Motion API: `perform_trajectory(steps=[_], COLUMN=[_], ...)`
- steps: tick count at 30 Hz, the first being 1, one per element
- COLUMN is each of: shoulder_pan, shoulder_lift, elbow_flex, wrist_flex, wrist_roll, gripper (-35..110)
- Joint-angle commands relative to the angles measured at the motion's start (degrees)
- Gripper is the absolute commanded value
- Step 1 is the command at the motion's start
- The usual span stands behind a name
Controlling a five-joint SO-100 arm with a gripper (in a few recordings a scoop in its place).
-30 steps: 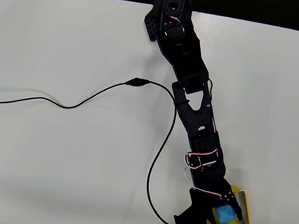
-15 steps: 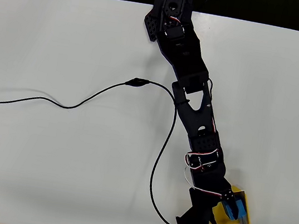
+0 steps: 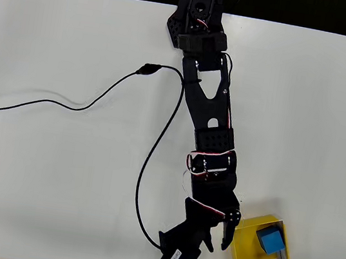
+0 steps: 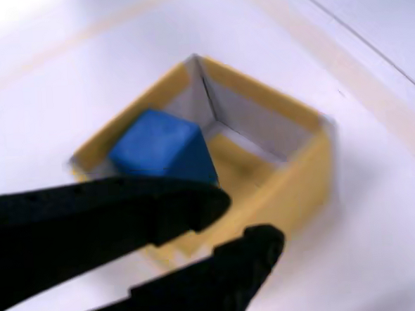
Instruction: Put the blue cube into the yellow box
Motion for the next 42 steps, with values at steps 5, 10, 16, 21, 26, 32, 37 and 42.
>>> perform_trajectory(steps=[5,10,16,21,26,32,37,42], shoulder_pan=[4.8,6.9,10.0,11.4,12.0,16.0,17.8,17.7], shoulder_lift=[36.7,52.6,72.2,86.4,99.5,109.0,109.2,109.2], elbow_flex=[25.9,43.3,61.7,72.2,81.6,90.7,91.3,91.3], wrist_flex=[3.3,7.3,14.1,24.3,36.4,47.1,54.3,58.3], wrist_roll=[-2.2,-4.0,-6.2,-6.5,-6.9,-7.0,-5.7,-5.1], gripper=[2,0,0,0,0,0,0,0])
